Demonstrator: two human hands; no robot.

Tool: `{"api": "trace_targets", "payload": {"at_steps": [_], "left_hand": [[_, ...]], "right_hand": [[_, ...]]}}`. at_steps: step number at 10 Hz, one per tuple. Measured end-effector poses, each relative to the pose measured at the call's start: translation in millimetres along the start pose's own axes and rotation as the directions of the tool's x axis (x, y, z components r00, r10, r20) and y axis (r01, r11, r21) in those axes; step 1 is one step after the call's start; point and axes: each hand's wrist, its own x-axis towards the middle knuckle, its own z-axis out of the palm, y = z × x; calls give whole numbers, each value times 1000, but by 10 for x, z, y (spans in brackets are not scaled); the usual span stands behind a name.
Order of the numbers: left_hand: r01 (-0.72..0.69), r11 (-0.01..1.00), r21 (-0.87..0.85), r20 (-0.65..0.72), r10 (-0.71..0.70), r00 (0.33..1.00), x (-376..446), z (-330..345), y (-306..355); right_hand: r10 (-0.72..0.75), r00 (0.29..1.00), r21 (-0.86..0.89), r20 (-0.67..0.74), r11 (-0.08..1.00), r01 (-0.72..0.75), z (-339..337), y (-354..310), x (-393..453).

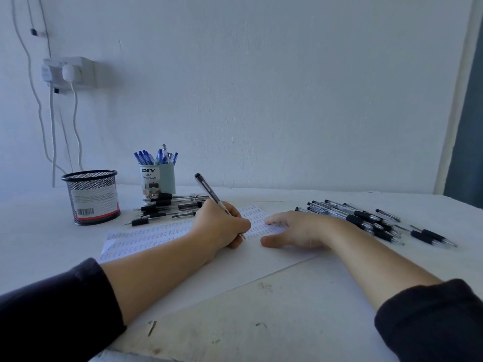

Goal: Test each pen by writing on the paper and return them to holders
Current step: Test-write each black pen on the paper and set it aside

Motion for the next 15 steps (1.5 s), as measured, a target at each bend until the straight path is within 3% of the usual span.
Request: {"api": "trace_targets", "payload": {"at_steps": [11, 15], "left_hand": [[-16, 1000, 18, 18, 16, 1000, -24, 7, 17], [-12, 997, -75, 13, 13, 1000, -23, -16, 9]], "right_hand": [[-10, 1000, -13, 0, 1000, 10, 4, 7, 19], [4, 1000, -22, -5, 1000, -4, 1, -10, 3]]}}
